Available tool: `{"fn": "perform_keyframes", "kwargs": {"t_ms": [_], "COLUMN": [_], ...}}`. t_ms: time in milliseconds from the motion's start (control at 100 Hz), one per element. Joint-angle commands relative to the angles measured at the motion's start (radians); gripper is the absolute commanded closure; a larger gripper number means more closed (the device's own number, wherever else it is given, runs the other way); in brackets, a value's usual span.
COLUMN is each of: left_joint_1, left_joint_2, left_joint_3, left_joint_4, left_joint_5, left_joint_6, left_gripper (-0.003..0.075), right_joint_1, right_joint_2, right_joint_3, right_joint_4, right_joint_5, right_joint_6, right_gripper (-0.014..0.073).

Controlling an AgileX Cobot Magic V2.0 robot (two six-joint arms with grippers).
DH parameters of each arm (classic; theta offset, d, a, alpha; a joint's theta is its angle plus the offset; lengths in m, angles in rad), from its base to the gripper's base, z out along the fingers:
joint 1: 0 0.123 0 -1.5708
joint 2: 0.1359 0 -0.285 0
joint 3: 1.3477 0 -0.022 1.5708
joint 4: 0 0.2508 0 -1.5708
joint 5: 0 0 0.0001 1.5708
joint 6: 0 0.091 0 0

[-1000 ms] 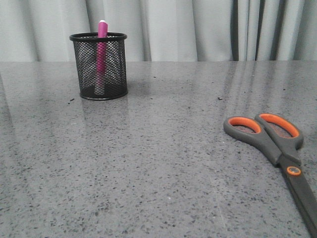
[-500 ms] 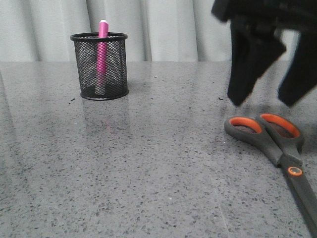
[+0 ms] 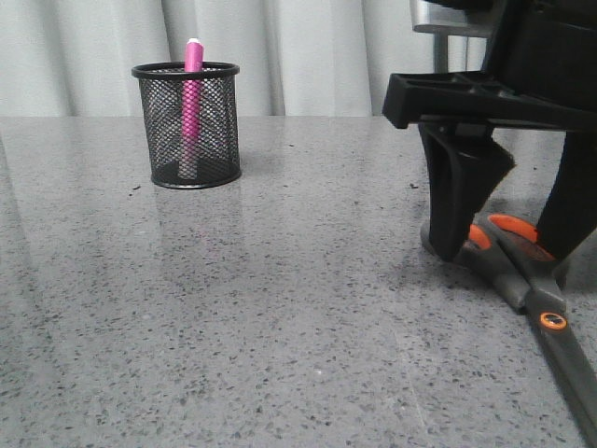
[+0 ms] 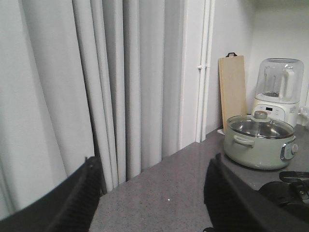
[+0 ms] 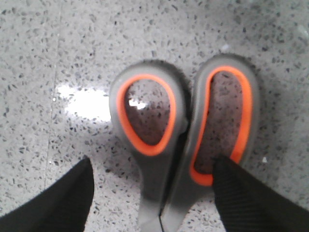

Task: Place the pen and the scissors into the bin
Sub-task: 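Move the right gripper down over the scissors handles, then grasp the scissors with the right gripper and lift them upright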

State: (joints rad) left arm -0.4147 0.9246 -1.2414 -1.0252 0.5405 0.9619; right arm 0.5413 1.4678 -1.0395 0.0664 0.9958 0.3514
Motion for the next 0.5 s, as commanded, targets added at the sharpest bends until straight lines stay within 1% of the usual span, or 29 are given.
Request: {"fn": "perform_keyframes", "kwargs": {"t_ms": [0, 140, 270, 400, 490], "left_joint_1": [-0.011, -0.011, -0.011, -0.011, -0.011], "left_joint_2": [-0.011, -0.011, -0.011, -0.011, -0.011], "left_joint_3": [-0.023, -0.019, -0.019, -0.019, -0.019], "left_joint_4": [-0.033, -0.033, -0.033, -0.041, -0.044], "left_joint_5": [-0.046, -0.046, -0.046, -0.041, -0.041], "left_joint_6": [-0.006, -0.006, -0.006, -0.006, -0.006], "left_gripper": [0.03, 0.03, 0.03, 0.03, 0.03], "right_joint_1": [-0.002, 0.015, 0.023, 0.023, 0.023], "right_joint_2": [0.014, -0.014, -0.1, -0.176, -0.192], "right_joint_3": [0.041, 0.042, 0.0, -0.049, -0.051], "right_joint_4": [0.009, 0.009, -0.012, -0.037, -0.042], "right_joint_5": [-0.024, -0.039, -0.071, 0.008, 0.067], "right_joint_6": [0.009, 0.009, 0.056, 0.07, 0.07], "right_gripper": [0.012, 0.012, 0.012, 0.012, 0.012]}}
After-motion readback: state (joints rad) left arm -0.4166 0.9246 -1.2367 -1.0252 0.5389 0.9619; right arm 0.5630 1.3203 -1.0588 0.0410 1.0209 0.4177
